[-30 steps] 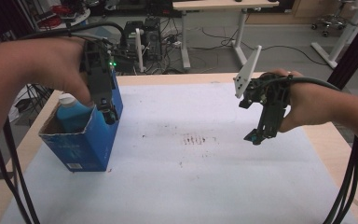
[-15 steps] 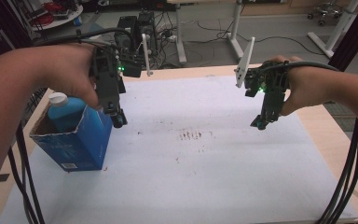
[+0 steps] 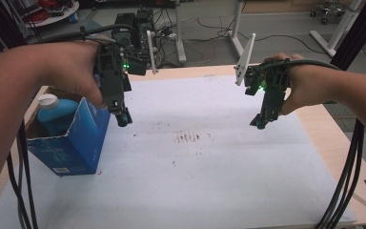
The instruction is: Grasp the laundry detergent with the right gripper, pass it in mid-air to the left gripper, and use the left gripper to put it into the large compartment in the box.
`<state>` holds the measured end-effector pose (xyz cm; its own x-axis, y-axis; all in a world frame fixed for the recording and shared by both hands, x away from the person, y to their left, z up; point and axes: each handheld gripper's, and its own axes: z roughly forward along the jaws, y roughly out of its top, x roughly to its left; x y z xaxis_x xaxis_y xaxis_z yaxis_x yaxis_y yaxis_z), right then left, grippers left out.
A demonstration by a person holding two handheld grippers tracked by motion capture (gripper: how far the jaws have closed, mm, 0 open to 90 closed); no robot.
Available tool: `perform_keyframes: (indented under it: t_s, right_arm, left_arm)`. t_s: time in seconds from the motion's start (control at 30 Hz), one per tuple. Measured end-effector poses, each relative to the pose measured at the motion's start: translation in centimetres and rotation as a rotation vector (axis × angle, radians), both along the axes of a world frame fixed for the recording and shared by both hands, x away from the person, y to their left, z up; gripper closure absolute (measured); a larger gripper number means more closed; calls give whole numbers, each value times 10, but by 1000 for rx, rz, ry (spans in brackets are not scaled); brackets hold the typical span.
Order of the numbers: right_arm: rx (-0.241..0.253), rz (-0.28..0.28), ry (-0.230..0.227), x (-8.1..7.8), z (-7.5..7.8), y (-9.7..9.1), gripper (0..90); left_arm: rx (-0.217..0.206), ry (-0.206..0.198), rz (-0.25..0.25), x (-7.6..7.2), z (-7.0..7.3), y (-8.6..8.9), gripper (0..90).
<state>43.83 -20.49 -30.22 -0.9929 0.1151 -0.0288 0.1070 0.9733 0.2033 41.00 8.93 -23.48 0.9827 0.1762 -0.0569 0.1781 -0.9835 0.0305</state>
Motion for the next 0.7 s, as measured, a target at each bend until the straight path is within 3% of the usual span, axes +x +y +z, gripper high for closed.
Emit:
perform_keyframes:
  t_s: [0.7]
  right_arm:
    - [-16,-10,2,-1,-1,0,9]
  left_arm:
    - [25,1,-12,-2,-6,-8,17]
